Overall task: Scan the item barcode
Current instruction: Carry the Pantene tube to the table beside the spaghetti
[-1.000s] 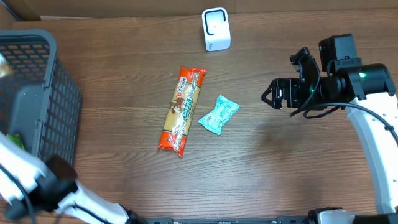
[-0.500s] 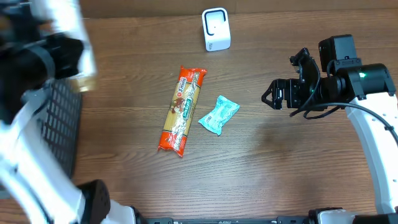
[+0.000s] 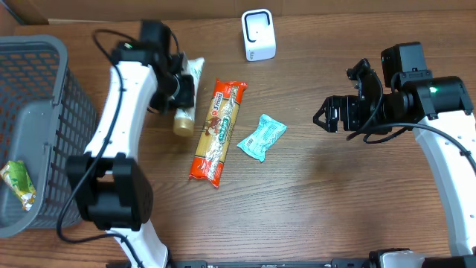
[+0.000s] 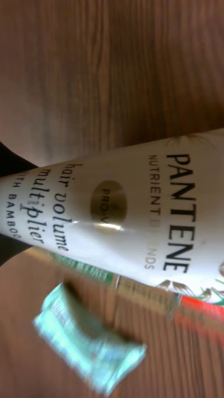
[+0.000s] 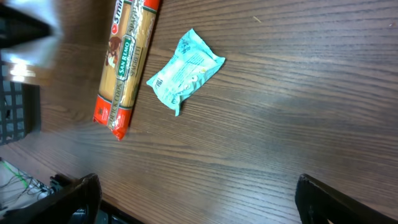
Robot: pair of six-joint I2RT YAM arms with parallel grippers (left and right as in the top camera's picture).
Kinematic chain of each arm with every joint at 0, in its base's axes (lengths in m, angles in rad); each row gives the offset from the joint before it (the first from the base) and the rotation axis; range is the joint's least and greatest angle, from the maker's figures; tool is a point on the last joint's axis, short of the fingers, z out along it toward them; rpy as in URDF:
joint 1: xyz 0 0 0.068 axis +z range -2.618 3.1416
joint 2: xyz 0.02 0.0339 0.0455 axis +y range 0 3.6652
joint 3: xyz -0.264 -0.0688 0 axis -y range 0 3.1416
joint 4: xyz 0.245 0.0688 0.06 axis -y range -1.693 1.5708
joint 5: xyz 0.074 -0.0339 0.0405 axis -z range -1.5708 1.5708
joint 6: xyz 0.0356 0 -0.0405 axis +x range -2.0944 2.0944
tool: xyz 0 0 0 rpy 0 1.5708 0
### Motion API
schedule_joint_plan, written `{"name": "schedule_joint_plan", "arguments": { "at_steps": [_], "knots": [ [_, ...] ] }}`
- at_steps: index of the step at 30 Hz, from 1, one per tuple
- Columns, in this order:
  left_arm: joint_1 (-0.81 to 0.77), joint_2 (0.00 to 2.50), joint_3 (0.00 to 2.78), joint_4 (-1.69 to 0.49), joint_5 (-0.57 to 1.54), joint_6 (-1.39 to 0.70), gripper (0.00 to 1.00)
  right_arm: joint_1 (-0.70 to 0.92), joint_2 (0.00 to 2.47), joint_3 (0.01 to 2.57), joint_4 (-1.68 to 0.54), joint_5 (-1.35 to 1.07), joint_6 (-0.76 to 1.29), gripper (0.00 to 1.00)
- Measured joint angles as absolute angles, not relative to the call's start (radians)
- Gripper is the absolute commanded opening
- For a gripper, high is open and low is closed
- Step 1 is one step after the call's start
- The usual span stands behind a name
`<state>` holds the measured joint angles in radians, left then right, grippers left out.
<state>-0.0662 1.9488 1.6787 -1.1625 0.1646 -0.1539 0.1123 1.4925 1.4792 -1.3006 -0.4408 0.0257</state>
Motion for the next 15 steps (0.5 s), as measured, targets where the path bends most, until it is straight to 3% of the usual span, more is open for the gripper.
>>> {"name": "schedule_joint_plan", "arguments": {
  "at_steps": [15],
  "knots": [
    [-0.089,1.99,1.456,-1.044,0.148,-0.233,0.05,0.112,1.493,1.479,-1.302,-0.441,0.007,1.0]
  ]
}}
